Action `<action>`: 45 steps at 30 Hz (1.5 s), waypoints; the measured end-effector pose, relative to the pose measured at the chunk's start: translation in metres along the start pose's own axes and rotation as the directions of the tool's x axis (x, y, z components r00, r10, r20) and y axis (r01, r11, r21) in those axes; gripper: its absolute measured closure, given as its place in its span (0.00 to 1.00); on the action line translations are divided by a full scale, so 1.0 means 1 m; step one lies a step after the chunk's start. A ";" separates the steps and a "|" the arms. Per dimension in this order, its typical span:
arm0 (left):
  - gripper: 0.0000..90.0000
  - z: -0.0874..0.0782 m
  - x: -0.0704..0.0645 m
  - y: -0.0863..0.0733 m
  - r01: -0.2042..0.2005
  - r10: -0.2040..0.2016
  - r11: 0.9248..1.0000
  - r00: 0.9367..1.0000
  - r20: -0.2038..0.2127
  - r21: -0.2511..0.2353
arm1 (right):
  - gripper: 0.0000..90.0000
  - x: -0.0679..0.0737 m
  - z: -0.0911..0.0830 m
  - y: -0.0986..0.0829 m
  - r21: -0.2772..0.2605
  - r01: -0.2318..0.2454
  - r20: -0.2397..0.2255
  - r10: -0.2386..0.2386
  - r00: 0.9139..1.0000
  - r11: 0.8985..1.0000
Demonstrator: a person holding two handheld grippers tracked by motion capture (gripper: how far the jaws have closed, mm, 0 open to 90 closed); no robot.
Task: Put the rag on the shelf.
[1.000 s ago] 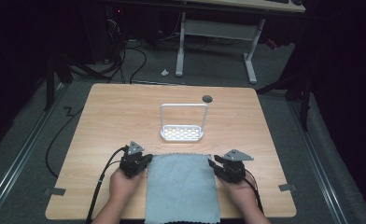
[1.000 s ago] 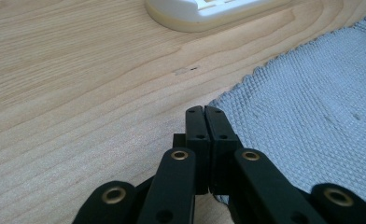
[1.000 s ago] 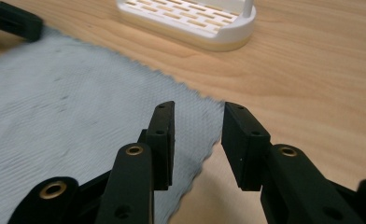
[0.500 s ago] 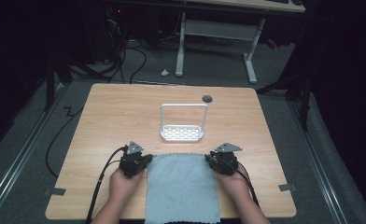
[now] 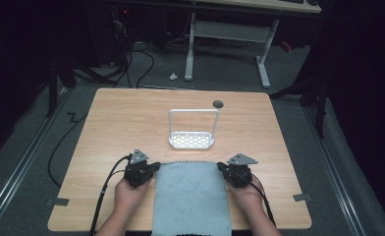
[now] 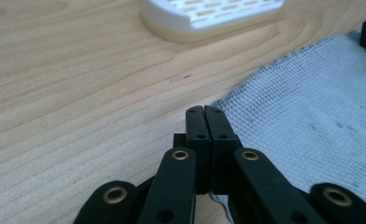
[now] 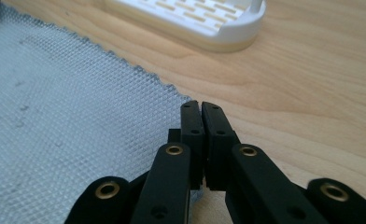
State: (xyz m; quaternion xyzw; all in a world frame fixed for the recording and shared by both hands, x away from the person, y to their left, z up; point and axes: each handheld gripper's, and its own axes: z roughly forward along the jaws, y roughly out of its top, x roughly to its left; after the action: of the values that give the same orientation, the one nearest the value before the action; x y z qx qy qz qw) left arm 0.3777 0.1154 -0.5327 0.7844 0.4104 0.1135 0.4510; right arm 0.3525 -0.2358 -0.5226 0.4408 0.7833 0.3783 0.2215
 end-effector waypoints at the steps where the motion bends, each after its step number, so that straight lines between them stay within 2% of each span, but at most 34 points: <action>1: 0.99 -0.002 -0.001 0.000 -0.009 0.009 1.000 1.000 -0.008 -0.015 | 0.99 0.001 -0.002 0.000 -0.010 -0.003 0.000 0.003 1.000 1.000; 2: 0.99 -0.002 -0.001 0.000 -0.009 0.009 1.000 1.000 -0.008 -0.015 | 0.99 0.001 -0.002 0.000 -0.010 -0.003 0.000 0.003 1.000 1.000; 4: 1.00 -0.007 -0.003 0.000 0.014 -0.014 0.999 1.000 0.002 -0.053 | 0.99 0.003 -0.006 0.001 -0.034 0.005 0.005 -0.005 1.000 0.999; 5: 1.00 -0.010 -0.005 0.001 0.026 -0.026 0.995 1.000 0.001 -0.092 | 0.99 0.004 -0.011 0.001 -0.056 0.009 0.009 -0.008 1.000 0.998; 7: 1.00 -0.013 -0.005 0.002 0.027 -0.027 0.994 1.000 -0.001 -0.109 | 0.99 0.006 -0.015 0.002 -0.077 0.006 0.014 -0.005 1.000 0.997; 9: 1.00 -0.017 -0.007 0.005 0.041 -0.041 0.988 0.999 0.003 -0.149 | 0.99 0.006 -0.017 0.002 -0.090 0.005 0.015 -0.004 1.000 0.996; 10: 1.00 -0.022 -0.008 0.007 0.046 -0.046 0.982 0.999 0.004 -0.186 | 0.99 0.006 -0.022 0.004 -0.119 -0.010 0.012 0.011 1.000 0.993; 11: 1.00 -0.022 -0.008 0.007 0.046 -0.046 0.982 0.999 0.004 -0.186 | 0.99 0.006 -0.024 0.005 -0.135 -0.011 0.011 0.013 1.000 0.991; 12: 1.00 -0.024 -0.009 0.009 0.044 -0.044 0.979 0.999 0.005 -0.201 | 0.99 0.006 -0.024 0.005 -0.135 -0.011 0.011 0.013 1.000 0.991; 13: 1.00 -0.029 -0.011 0.012 0.045 -0.044 0.973 0.999 0.011 -0.228 | 0.99 0.007 -0.031 0.008 -0.168 -0.013 0.015 0.015 1.000 0.986; 15: 1.00 -0.034 -0.013 0.015 0.035 -0.033 0.967 0.999 0.012 -0.254 | 0.99 0.007 -0.038 0.012 -0.199 -0.010 0.018 0.013 1.000 0.980; 16: 1.00 -0.034 -0.013 0.015 0.035 -0.033 0.967 0.999 0.012 -0.254 | 0.99 0.007 -0.041 0.014 -0.212 -0.009 0.017 0.012 1.000 0.977; 17: 1.00 -0.038 -0.014 0.019 0.029 -0.026 0.960 1.000 0.014 -0.279 | 0.99 0.007 -0.044 0.016 -0.222 -0.005 0.015 0.008 1.000 0.975; 18: 1.00 -0.040 -0.015 0.021 0.027 -0.024 0.957 1.000 0.013 -0.290 | 0.99 0.007 -0.045 0.018 -0.232 0.002 0.018 0.002 1.000 0.973; 21: 1.00 -0.044 -0.016 0.027 0.019 -0.017 0.949 1.000 0.009 -0.314 | 0.99 0.005 -0.048 0.024 -0.256 0.005 0.017 -0.001 1.000 0.967; 22: 1.00 -0.044 -0.016 0.027 0.019 -0.017 0.949 1.000 0.009 -0.314 | 0.99 0.005 -0.048 0.024 -0.256 0.005 0.017 -0.001 1.000 0.967; 26: 1.00 -0.048 -0.018 0.036 0.007 -0.004 0.938 1.000 0.009 -0.346 | 0.99 0.003 -0.052 0.030 -0.280 0.009 0.023 -0.003 1.000 0.960; 28: 1.00 -0.049 -0.018 0.038 0.000 0.003 0.937 1.000 0.007 -0.349 | 0.99 0.002 -0.053 0.032 -0.284 0.011 0.025 -0.004 1.000 0.959; 29: 1.00 -0.050 -0.020 0.041 0.001 0.003 0.933 1.000 0.009 -0.359 | 0.99 0.001 -0.056 0.034 -0.300 0.005 0.023 0.002 1.000 0.954; 31: 1.00 -0.051 -0.021 0.043 -0.007 0.009 0.931 1.000 0.006 -0.364 | 0.99 0.000 -0.059 0.037 -0.315 0.004 0.027 0.004 1.000 0.949; 32: 1.00 -0.052 -0.022 0.046 -0.008 0.012 0.926 1.000 0.008 -0.379 | 0.99 0.000 -0.061 0.038 -0.319 0.005 0.030 0.005 1.000 0.948; 35: 1.00 -0.056 -0.024 0.052 -0.019 0.023 0.919 1.000 0.006 -0.394 | 0.99 -0.002 -0.065 0.042 -0.333 0.011 0.037 0.002 0.999 0.943; 37: 1.00 -0.057 -0.025 0.054 -0.020 0.026 0.917 1.000 0.009 -0.397 | 0.99 -0.003 -0.068 0.046 -0.342 0.005 0.029 0.005 1.000 0.940; 38: 1.00 -0.058 -0.025 0.056 -0.022 0.027 0.915 1.000 0.008 -0.404 | 0.99 -0.003 -0.069 0.047 -0.348 0.012 0.033 0.000 0.999 0.937; 39: 1.00 -0.061 -0.026 0.061 -0.027 0.033 0.909 0.999 0.006 -0.416 | 0.99 -0.003 -0.071 0.049 -0.352 0.013 0.035 -0.001 0.999 0.936; 40: 1.00 -0.061 -0.026 0.061 -0.027 0.033 0.909 0.999 0.006 -0.416 | 0.99 -0.003 -0.071 0.049 -0.352 0.013 0.035 -0.001 0.999 0.936; 41: 1.00 -0.063 -0.026 0.065 -0.036 0.041 0.904 0.999 0.003 -0.426 | 0.99 -0.004 -0.073 0.053 -0.361 0.014 0.036 -0.001 0.999 0.933; 42: 1.00 -0.063 -0.026 0.065 -0.036 0.041 0.904 0.999 0.003 -0.426 | 0.99 -0.004 -0.073 0.053 -0.361 0.014 0.036 -0.001 0.999 0.933; 45: 1.00 -0.069 -0.028 0.072 -0.049 0.053 0.896 0.999 -0.002 -0.442 | 0.99 -0.004 -0.080 0.062 -0.386 0.026 0.046 -0.009 0.999 0.922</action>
State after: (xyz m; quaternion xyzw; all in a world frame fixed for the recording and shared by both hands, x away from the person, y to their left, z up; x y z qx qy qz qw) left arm 0.3615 0.1184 -0.4303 0.6726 0.3510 0.2113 0.6162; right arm 0.3325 -0.2512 -0.4245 0.3895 0.6922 0.5138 0.3244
